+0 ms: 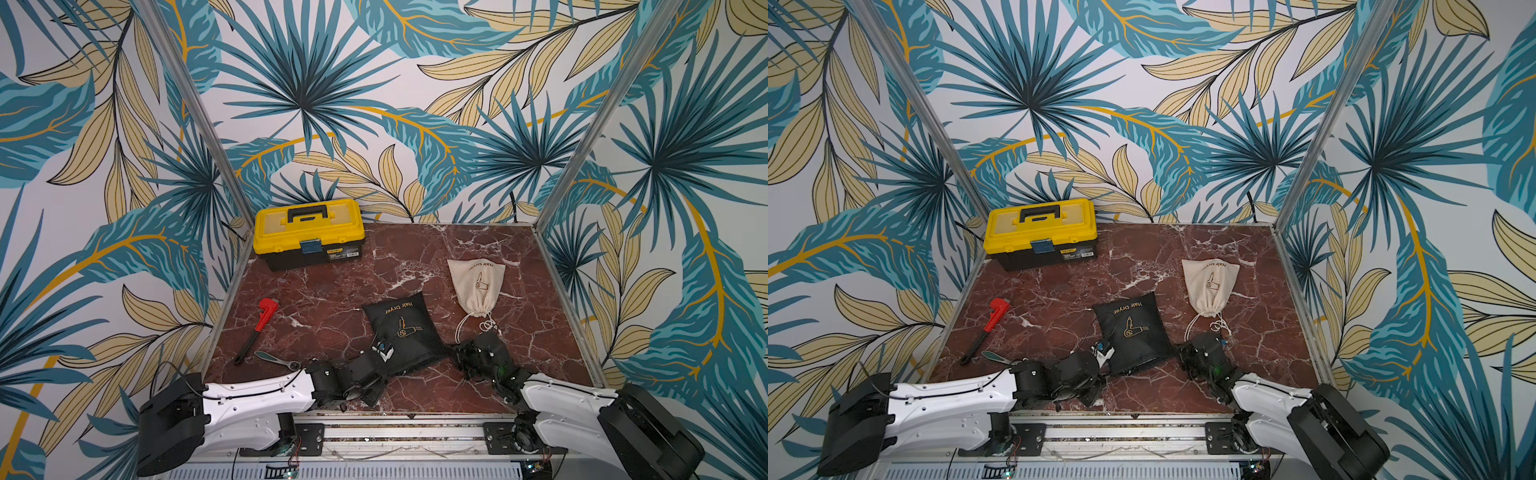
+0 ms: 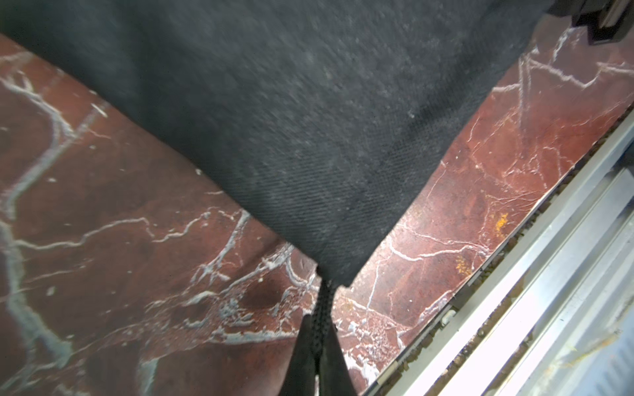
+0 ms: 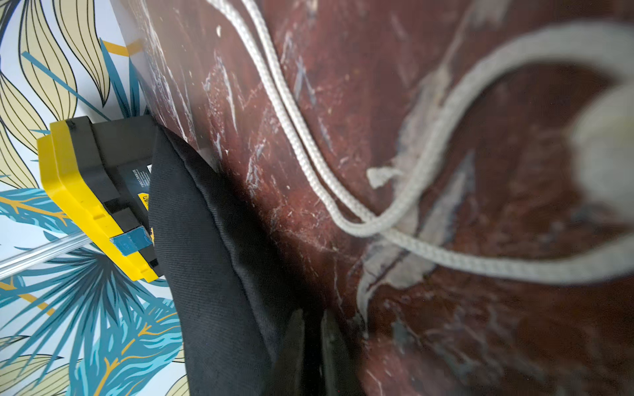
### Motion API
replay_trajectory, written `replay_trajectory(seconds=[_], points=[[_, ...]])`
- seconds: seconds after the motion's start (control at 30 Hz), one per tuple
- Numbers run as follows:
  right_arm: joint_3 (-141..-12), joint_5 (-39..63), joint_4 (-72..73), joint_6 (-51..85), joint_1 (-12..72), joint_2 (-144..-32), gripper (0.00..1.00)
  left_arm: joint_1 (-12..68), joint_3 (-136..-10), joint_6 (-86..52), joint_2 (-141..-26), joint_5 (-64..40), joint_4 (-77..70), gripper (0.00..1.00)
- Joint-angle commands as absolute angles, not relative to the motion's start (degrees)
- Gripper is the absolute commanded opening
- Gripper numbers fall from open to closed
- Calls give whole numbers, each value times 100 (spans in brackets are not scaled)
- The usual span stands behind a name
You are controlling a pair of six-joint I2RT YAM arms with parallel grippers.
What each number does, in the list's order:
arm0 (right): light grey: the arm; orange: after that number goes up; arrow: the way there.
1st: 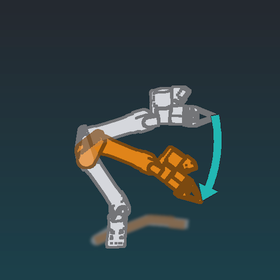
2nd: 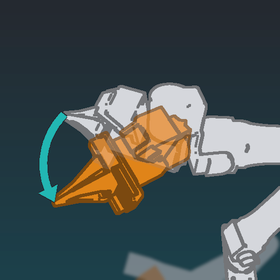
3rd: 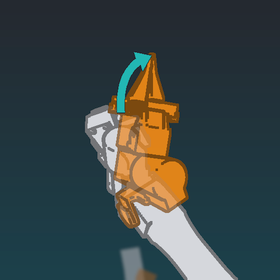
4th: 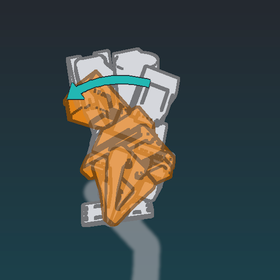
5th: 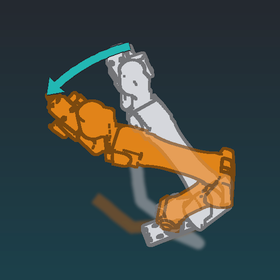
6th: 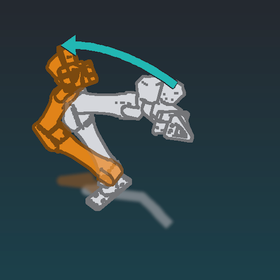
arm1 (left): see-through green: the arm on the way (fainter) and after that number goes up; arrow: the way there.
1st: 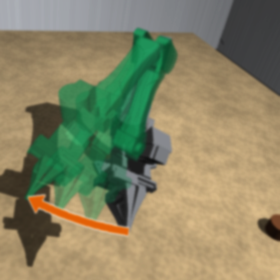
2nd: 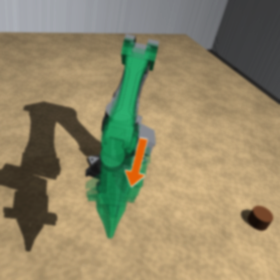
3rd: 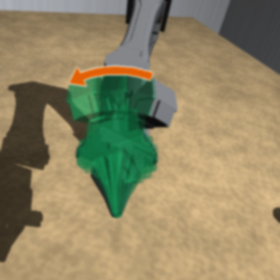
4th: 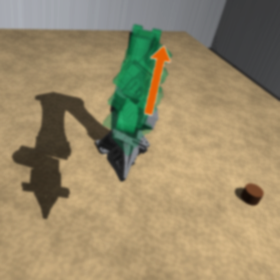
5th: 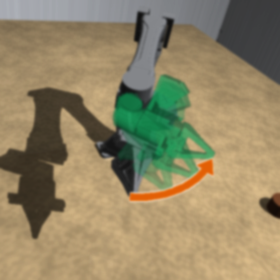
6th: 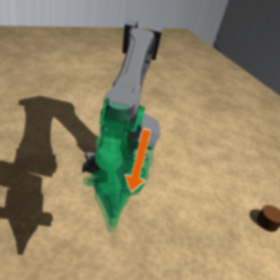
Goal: Pack away hair dryers
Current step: Pull the drawstrings on both sides of the drawstring bag.
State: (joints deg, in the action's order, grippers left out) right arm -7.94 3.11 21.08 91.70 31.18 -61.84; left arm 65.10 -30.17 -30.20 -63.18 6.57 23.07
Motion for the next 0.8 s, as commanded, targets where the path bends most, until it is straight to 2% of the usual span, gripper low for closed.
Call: replay_trajectory(seconds=[0.0,0.13,0.23,0.33,0.43,0.57,0.77], points=[[-1072,378,647,8509,2889,-5572,11,6464,-3481,-2932,-5982,918,2784,0],[-1563,465,-573,7763,2615,-5022,11,6405,-3655,-2832,-5706,1020,3007,0],[-1748,700,-762,7430,2483,-5075,11,6355,-3815,-2707,-5511,1156,3160,0],[-1997,744,-1033,7002,2377,-5237,7,6329,-4032,-2550,-5279,1345,3443,0],[-2456,354,-1999,6481,2201,-4981,3,6286,-4253,-2439,-4904,1725,4012,0],[-3141,629,-2674,5784,1387,-4589,0,6096,-4517,-2285,-4183,2359,4704,0],[-4178,1410,-2979,5156,461,-4864,0,5377,-5059,-1729,-3468,2420,4958,0]])
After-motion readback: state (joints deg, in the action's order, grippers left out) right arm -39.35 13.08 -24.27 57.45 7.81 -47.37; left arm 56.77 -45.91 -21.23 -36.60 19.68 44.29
